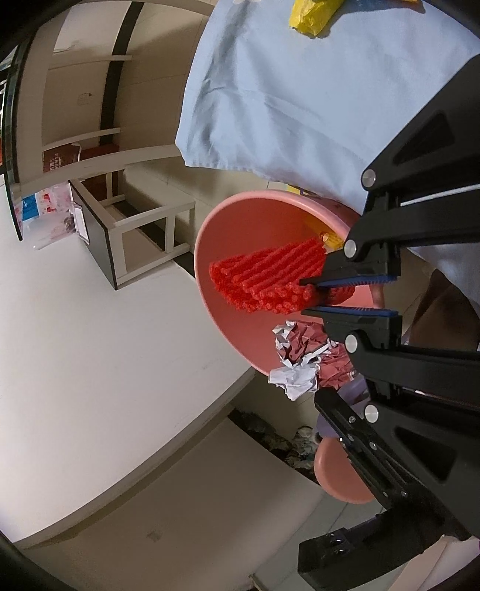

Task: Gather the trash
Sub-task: 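Carry foil and red net to the pink bucket and release both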

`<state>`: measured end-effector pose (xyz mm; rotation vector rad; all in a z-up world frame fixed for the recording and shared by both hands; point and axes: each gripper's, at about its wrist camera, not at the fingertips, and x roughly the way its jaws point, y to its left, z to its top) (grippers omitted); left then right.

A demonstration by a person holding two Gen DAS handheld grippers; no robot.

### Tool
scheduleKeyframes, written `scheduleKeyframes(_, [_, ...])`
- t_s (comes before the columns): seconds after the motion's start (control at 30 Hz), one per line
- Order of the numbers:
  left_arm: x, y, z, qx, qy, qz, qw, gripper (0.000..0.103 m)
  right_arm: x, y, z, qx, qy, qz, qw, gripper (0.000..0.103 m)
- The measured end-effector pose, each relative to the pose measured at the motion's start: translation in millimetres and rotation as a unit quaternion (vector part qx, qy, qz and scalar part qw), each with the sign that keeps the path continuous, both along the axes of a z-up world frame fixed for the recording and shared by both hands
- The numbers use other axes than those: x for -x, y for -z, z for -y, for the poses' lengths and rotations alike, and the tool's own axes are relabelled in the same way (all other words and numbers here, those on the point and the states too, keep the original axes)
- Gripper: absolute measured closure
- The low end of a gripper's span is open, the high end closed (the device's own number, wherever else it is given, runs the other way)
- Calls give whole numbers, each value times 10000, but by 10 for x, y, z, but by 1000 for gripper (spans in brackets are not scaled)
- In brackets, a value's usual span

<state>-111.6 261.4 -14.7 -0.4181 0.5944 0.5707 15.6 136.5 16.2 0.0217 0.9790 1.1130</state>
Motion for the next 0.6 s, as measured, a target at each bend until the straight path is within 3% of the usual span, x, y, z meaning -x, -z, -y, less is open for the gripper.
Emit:
scheduleKeyframes(0.23, [10, 5, -31, 138, 21, 76, 9999, 73, -17, 49, 22, 6, 55, -82, 10000, 75])
scheduleKeyframes(0.6, [32, -16, -10, 334, 61, 164, 9993, 72, 36, -10, 117, -49, 66, 76, 9999, 63])
